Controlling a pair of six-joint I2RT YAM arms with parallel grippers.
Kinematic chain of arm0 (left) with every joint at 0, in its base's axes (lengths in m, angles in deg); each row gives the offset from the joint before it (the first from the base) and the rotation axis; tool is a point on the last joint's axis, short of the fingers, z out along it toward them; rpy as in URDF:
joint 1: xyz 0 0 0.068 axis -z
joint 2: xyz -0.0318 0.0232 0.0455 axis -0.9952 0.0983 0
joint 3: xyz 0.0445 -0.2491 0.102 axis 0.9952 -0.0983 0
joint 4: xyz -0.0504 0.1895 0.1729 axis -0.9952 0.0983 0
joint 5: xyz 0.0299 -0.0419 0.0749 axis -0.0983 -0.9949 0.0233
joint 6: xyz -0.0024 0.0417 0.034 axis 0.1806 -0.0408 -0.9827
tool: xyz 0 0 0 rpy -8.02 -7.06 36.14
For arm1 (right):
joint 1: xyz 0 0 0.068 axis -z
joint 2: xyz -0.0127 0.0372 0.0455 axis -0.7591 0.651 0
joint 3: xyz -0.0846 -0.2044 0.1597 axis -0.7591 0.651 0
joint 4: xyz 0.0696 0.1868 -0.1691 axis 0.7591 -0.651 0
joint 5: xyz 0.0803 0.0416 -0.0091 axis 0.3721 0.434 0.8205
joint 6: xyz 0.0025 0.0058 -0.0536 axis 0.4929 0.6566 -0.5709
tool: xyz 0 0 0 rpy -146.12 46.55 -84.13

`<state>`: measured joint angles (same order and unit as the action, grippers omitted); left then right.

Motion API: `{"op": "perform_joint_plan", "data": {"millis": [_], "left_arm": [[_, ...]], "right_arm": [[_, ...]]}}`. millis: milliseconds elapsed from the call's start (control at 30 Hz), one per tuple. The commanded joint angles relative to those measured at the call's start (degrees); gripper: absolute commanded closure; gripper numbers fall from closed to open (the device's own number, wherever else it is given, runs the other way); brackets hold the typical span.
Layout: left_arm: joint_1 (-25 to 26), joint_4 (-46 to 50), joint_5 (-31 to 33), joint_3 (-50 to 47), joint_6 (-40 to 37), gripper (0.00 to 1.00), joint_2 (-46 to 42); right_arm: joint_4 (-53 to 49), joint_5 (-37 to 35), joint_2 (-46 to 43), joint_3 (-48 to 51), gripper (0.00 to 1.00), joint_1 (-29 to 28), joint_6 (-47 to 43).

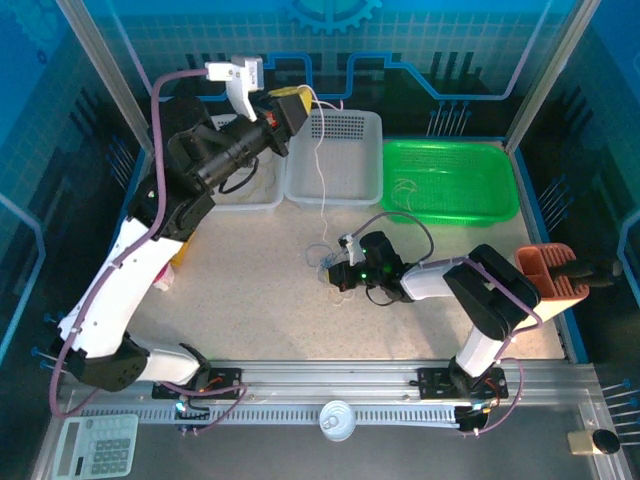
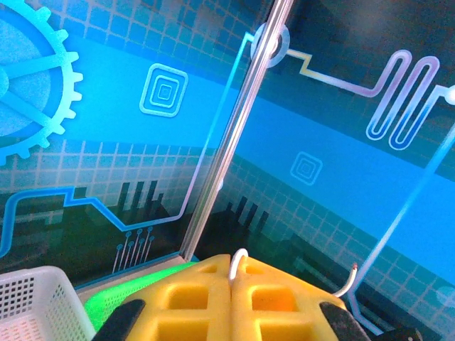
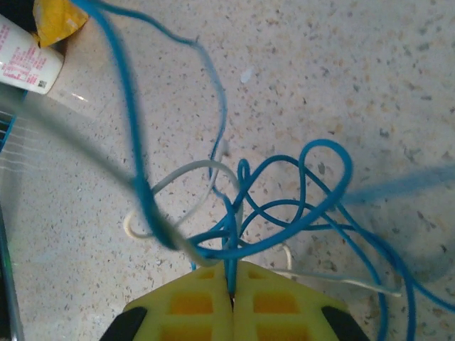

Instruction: Untangle the cables

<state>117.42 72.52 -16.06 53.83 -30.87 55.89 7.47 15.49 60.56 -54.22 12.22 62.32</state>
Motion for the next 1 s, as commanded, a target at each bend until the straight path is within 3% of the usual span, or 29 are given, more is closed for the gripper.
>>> {"op": "perform_joint_plan", "data": {"millis": [0, 367, 833, 967], "left_arm": [[-0.20, -0.26, -0.33, 5.76, -1.37, 1.00, 1.00], [-0.54, 4.91, 1.09, 26.74, -6.46, 1.00, 8.32], [-0.89, 2.33, 2.34, 21.61, -6.45, 1.00, 6.28], [-1.91, 3.09, 3.66, 29.23, -7.25, 1.00, 8.65]], "right_arm": [[3.07, 0.64, 1.22, 0.41, 1.00, -0.26, 0.51], [3.88, -1.10, 2.22, 1.93, 1.00, 0.36, 1.72], [-0.12, -2.36, 0.90, 0.63, 1.00, 0.65, 0.98], [-1.05, -2.92, 1.67, 0.15, 1.00, 0.84, 0.67]]}}
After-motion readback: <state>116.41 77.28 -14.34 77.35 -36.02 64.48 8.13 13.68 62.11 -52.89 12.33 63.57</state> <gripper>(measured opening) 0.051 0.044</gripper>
